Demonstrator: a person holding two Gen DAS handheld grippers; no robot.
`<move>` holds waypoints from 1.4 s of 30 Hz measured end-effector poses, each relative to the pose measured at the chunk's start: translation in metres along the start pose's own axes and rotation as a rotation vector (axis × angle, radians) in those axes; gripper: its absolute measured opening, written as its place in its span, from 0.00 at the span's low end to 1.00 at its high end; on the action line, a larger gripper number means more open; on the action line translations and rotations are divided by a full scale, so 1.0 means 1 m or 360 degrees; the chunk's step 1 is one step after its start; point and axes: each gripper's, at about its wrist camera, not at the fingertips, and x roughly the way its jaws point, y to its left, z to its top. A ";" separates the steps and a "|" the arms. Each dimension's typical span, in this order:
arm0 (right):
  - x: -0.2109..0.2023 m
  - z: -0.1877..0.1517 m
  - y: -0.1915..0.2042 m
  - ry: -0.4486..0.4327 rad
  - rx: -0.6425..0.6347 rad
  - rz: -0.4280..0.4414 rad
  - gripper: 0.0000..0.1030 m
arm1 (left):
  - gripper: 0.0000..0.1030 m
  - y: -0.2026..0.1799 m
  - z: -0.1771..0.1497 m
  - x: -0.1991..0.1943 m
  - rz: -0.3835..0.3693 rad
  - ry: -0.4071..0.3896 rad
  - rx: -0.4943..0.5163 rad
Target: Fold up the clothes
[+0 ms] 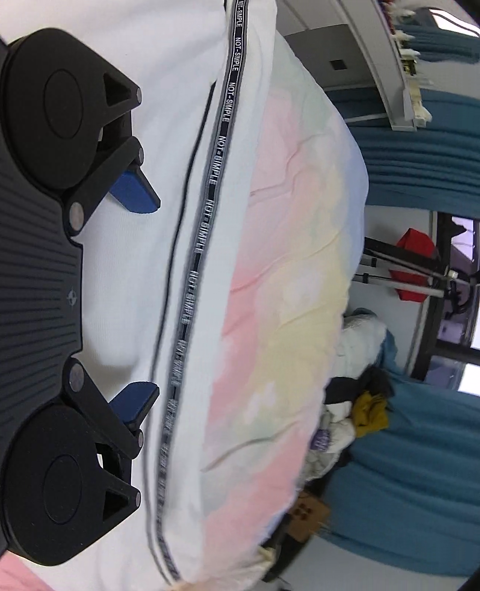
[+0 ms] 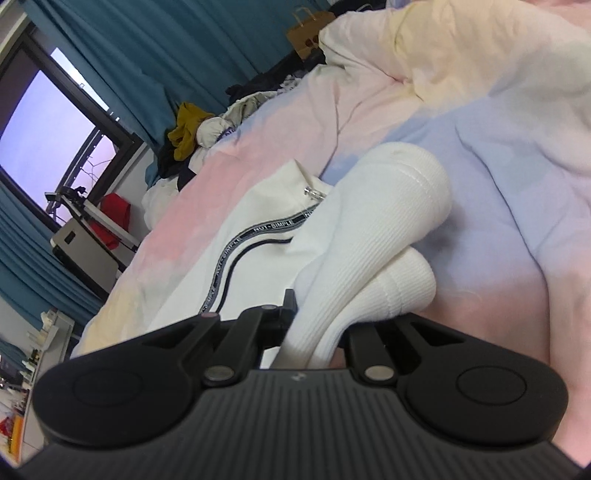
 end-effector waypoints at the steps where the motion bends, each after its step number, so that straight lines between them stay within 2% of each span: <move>1: -0.001 0.000 0.002 -0.0007 -0.0014 0.0000 0.10 | 0.96 0.000 -0.003 -0.003 0.0009 0.0005 0.0023; 9: -0.005 -0.001 0.005 -0.0033 -0.0064 -0.0007 0.10 | 0.96 0.009 -0.019 -0.032 0.0090 0.0019 0.0111; 14: -0.011 0.002 0.021 -0.0073 -0.0095 -0.0034 0.10 | 0.96 0.011 -0.022 -0.044 0.0029 0.0019 0.0094; 21: -0.048 0.003 0.099 -0.0282 -0.0405 -0.0019 0.10 | 0.96 0.021 -0.018 -0.053 -0.0029 0.0014 0.0121; 25: -0.070 -0.012 0.177 -0.0432 -0.0780 0.0012 0.10 | 0.96 0.034 -0.012 -0.060 -0.0041 0.0002 0.0073; 28: -0.085 -0.049 0.245 -0.0530 -0.1192 0.0099 0.10 | 0.96 0.045 -0.005 -0.073 -0.0043 -0.0047 0.0023; 30: -0.091 -0.091 0.284 -0.0563 -0.1501 0.0158 0.10 | 0.96 0.054 0.001 -0.084 -0.0036 -0.0087 0.0008; 34: -0.083 -0.192 0.312 -0.0502 -0.1981 0.0245 0.10 | 0.96 0.074 0.007 -0.098 -0.0006 -0.0139 -0.0034; 35: -0.080 -0.217 0.317 -0.0480 -0.2098 0.0265 0.10 | 0.96 0.079 0.008 -0.099 -0.0006 -0.0133 -0.0059; 39: -0.048 -0.302 0.289 -0.0175 -0.2414 0.0267 0.10 | 0.96 0.093 0.008 -0.100 -0.0005 -0.0122 -0.0121; 41: -0.035 -0.324 0.276 -0.0046 -0.2528 0.0233 0.10 | 0.96 0.092 0.006 -0.098 -0.0032 -0.0117 -0.0122; 42: -0.034 -0.328 0.275 -0.0059 -0.2563 0.0220 0.10 | 0.96 0.092 0.006 -0.097 -0.0049 -0.0111 -0.0120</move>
